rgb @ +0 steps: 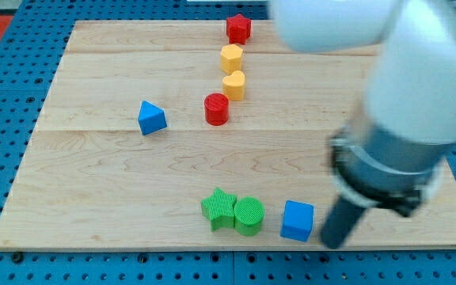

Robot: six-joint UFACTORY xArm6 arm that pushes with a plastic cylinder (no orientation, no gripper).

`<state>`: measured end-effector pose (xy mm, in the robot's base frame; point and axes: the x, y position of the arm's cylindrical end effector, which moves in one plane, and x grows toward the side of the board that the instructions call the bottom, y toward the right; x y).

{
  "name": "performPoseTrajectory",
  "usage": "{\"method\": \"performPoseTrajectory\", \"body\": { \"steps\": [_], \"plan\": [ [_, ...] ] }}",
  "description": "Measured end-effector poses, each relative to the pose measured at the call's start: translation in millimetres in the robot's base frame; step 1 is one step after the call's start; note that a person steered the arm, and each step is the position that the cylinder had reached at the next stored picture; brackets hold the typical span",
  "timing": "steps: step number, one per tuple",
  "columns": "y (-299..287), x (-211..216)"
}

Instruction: Place the green circle diagonally above the green star

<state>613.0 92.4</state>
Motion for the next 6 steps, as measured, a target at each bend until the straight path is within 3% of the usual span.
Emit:
{"method": "performPoseTrajectory", "body": {
  "steps": [1, 2, 4, 6],
  "plan": [
    [-86, -21],
    [-129, -52],
    [-172, -68],
    [-130, -74]
  ]
}}
